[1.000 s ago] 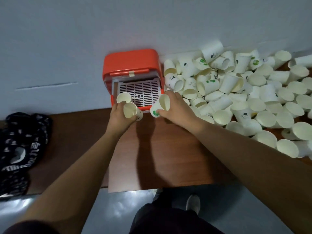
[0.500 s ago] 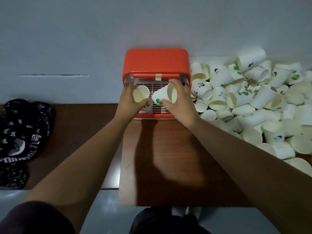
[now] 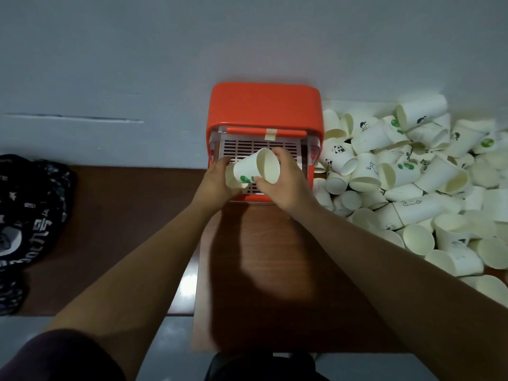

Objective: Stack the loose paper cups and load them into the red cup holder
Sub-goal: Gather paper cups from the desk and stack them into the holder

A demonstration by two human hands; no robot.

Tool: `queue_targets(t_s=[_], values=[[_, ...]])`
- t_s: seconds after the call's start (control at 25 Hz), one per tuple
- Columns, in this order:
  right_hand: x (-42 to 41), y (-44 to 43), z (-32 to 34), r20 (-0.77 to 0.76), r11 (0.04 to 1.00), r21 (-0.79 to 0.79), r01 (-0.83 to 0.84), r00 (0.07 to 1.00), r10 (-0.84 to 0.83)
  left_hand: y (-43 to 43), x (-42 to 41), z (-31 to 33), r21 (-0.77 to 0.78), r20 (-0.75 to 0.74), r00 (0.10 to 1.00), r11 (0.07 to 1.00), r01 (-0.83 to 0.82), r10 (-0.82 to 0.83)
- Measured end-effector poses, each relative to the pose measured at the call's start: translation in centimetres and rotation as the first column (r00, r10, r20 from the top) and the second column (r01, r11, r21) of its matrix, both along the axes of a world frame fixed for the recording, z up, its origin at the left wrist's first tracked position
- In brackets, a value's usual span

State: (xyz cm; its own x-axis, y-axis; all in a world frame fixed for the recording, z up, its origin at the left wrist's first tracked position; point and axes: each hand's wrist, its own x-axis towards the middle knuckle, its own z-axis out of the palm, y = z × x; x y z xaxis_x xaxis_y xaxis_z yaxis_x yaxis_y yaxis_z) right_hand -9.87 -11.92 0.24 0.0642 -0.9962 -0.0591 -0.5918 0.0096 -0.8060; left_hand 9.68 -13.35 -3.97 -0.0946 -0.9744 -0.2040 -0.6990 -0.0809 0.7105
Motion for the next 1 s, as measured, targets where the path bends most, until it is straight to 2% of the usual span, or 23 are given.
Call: queue_targets(t_s=[0.2,0.28,0.4,0.48,0.56,0.6,0.72,0.8,1.0], values=[[2.0,-0.9,-1.2,-0.269,0.986,0.02,-0.164,0.949,0.163,0.6,1.7,-0.3,0.051,-0.108,0.993,0.997,0.064,-0.058],[2.6,-1.5,-1.6,-0.281,0.981,0.069,-0.184,0.94,0.196,0.7,2.1,0.1,0.138,-0.163,0.986,0.99,-0.021,0.043],[2.8,-1.8,-1.9,-0.252,0.981,0.072,-0.182,0.948,0.194,0.9,2.1,0.9,0.256,-0.336,0.921,0.96,-0.11,0.195],[2.7,-1.7,-2.0,-0.389,0.977,-0.005,-0.212,0.9,0.194,1.2,1.9,1.1,0.272,-0.377,0.9,0.955,-0.117,0.217],[2.9,-1.5,-2.4,-0.497,0.969,-0.006,-0.247,0.841,0.212,1.6,1.7,1.2,0.275,-0.373,0.902,0.954,-0.115,0.217],[3.0,-1.3,-2.8,-0.487,0.968,0.037,-0.246,0.842,0.233,1.7,1.6,0.9,0.264,-0.366,0.909,0.959,-0.107,0.202],[3.1,-1.2,-3.8,-0.287,0.967,0.175,-0.186,0.93,0.231,1.7,1.9,0.0,0.207,-0.31,0.946,0.978,-0.025,0.09],[3.1,-0.9,-4.4,-0.216,0.97,0.186,-0.155,0.957,0.194,1.8,2.1,-0.4,0.19,-0.279,0.958,0.982,-0.007,0.06],[3.9,-0.3,-4.3,-0.144,0.975,0.203,-0.094,0.982,0.125,1.8,1.7,-0.4,0.121,-0.176,0.979,0.99,-0.077,0.098]])
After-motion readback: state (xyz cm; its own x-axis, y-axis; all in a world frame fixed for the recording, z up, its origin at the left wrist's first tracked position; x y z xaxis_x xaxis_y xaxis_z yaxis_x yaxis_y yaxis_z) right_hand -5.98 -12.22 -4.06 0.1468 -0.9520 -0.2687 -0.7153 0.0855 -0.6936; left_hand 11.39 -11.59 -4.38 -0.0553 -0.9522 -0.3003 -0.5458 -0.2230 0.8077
